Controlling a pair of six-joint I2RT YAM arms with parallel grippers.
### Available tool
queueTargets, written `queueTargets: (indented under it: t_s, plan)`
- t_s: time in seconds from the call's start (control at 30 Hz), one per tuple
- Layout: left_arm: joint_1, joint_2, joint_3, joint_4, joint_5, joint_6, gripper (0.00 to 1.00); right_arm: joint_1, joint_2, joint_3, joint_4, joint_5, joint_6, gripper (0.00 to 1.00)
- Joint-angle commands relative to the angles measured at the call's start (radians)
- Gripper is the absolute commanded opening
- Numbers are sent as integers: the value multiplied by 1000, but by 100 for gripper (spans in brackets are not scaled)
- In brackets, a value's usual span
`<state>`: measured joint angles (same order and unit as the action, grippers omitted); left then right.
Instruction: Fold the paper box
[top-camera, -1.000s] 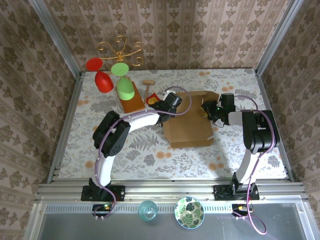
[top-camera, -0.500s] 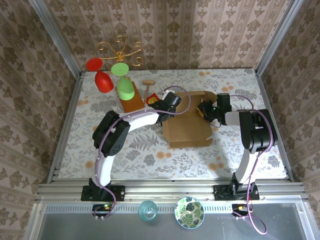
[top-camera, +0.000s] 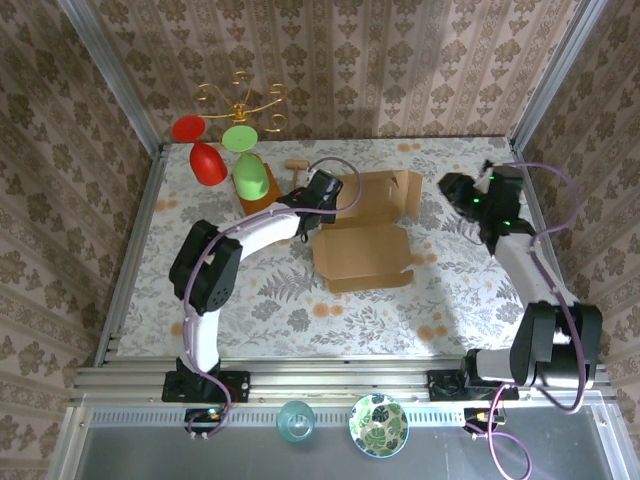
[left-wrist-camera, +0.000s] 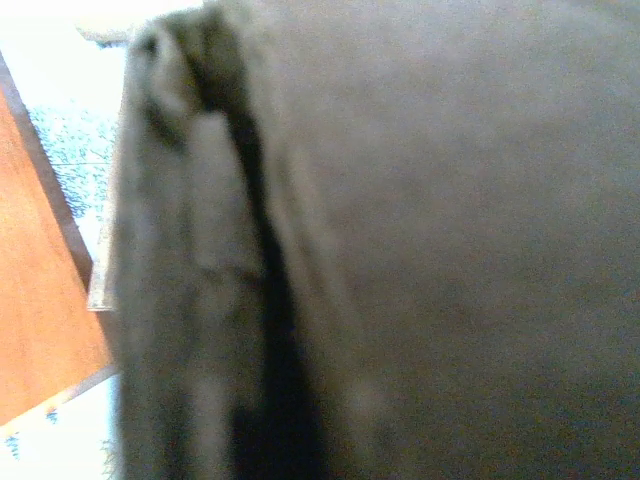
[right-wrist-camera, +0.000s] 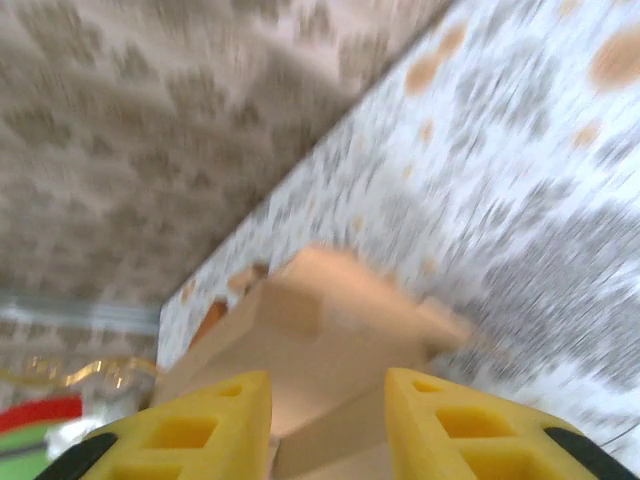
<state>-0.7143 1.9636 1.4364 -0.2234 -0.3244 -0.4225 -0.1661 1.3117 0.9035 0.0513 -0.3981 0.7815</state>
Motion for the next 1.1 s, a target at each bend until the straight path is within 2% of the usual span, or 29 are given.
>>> queueTargets:
  t_s: [0.0,0.07,0.2,0.4,0.47,0.6,0.8,1.07]
  plan:
    - [2,-66,-11,-39,52,-7,0,-45,51,-38,-43,22,-83,38]
    - [4,-74,4,-61,73,-10,0,-47,109,-20,-3,-19,-148,38]
    - [17,-73,41,-117,132,-14,0,-57,249,64,-40,-117,-286,34]
    - [42,-61,81,-156,236,8,0,-45,422,183,17,-427,-288,31]
    - [46,-51,95,-164,251,24,0,-19,452,217,0,-477,-296,30]
    - [53,-27,120,-177,277,49,0,32,432,215,-73,-451,-368,28]
    - [56,26,164,-197,287,90,0,38,346,145,-67,-404,-389,28]
    - [62,80,211,-199,321,148,0,66,335,160,-136,-338,-461,29]
